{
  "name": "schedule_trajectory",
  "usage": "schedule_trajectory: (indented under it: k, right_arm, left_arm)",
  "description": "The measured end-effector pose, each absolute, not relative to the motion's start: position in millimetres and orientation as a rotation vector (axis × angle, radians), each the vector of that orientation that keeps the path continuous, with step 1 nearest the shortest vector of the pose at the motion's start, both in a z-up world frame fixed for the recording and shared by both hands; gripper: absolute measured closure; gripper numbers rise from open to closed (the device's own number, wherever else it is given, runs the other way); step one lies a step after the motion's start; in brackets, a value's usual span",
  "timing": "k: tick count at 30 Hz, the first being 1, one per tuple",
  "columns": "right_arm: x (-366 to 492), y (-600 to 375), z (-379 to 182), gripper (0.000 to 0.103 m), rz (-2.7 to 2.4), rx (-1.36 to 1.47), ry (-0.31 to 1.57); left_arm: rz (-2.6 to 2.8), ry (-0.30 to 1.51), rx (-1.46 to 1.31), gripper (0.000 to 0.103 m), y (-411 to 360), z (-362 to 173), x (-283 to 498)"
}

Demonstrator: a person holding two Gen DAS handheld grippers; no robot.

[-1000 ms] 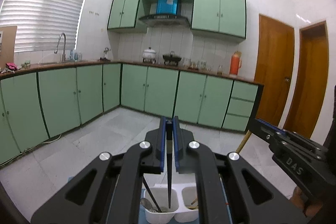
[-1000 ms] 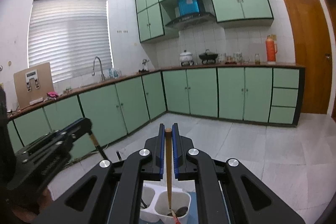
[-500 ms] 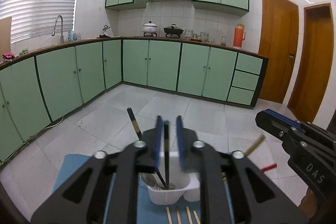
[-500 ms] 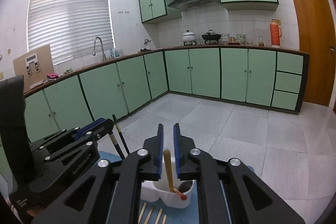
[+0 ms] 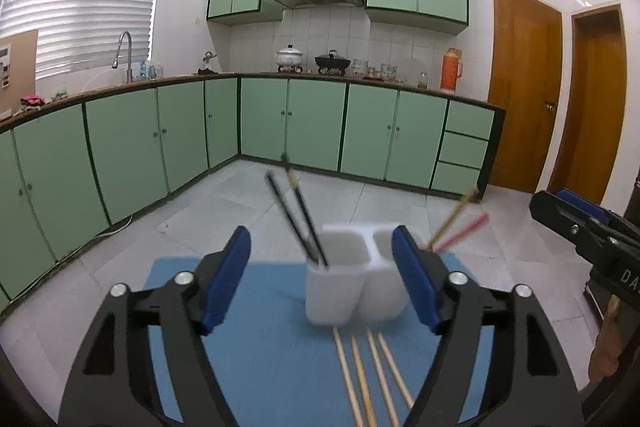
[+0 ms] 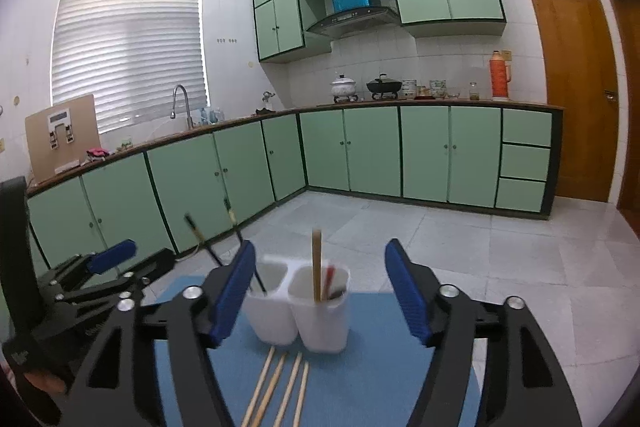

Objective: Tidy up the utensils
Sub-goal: 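Withdraw both tools from the holder back over the remaining chopsticks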

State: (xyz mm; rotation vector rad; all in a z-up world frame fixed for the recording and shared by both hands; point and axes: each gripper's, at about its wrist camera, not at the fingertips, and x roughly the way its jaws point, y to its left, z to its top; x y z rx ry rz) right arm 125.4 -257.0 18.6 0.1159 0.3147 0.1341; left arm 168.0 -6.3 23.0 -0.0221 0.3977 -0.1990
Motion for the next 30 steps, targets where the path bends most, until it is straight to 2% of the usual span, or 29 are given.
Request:
schedule_trajectory:
  k: [3, 8, 19, 25, 30]
  right_arm:
    - [103, -256, 1, 0.029, 0.127, 0.119, 0.347]
    - [77, -252, -36, 0.028, 0.114, 0.143, 0.434]
    - [41, -232, -117, 0.029, 0.112, 0.154, 0.64]
    - [25, -219, -153, 0.041, 0.112, 0.123, 0.724]
    - [18, -212, -168, 0.055, 0.129, 0.107, 0.76]
  left_arm:
    - [-0.192, 0.427, -0.024, 0.023, 2, 11, 146]
    - [-0.188, 0.501, -0.007, 0.018, 9, -16, 116]
    - [-0.171, 0.695, 0.074, 0.018, 20, -86, 78]
    - [-0.161, 0.755, 0.084, 0.018, 24, -109, 64]
    - [-0.155, 0.776, 0.082, 0.018, 26, -113, 62]
